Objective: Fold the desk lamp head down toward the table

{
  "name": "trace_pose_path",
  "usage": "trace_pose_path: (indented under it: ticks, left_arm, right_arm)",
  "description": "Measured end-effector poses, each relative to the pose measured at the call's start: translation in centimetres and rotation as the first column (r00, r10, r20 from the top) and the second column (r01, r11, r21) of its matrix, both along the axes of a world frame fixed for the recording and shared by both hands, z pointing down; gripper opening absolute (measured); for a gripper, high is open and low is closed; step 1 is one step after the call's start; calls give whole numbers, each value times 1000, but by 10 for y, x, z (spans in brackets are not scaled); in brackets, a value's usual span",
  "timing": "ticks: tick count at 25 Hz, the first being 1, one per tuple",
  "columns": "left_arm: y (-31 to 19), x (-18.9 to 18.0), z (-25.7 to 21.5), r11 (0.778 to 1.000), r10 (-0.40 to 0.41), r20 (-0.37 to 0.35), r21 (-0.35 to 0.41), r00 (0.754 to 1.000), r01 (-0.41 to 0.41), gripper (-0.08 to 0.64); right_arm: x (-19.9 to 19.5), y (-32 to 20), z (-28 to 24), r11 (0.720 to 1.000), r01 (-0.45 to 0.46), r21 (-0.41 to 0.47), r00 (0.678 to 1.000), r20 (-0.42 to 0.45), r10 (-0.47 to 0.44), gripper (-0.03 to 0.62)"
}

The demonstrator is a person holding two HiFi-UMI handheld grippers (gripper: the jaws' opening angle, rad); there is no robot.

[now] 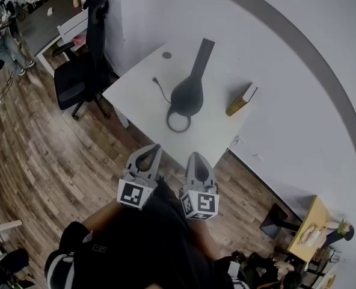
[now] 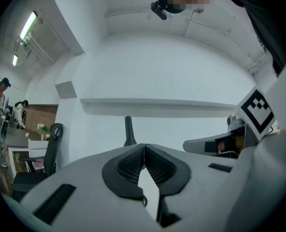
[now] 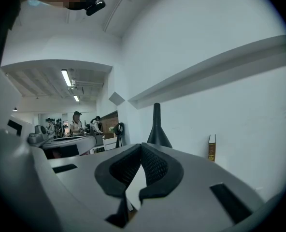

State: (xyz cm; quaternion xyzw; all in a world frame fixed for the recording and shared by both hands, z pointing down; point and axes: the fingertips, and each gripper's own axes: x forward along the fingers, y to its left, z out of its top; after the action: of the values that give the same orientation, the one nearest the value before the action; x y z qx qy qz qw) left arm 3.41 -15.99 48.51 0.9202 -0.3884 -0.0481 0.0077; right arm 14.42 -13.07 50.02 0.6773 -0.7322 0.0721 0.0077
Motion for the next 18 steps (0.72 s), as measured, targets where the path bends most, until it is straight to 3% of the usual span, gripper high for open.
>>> trace_pose_path:
  ticks: [18]
  left_arm:
    - [2,3,5,1000,-11,16,2,1000,11,28]
  right_arm:
    - [3,5,6,1000,3,-12,1000,9,-3,12]
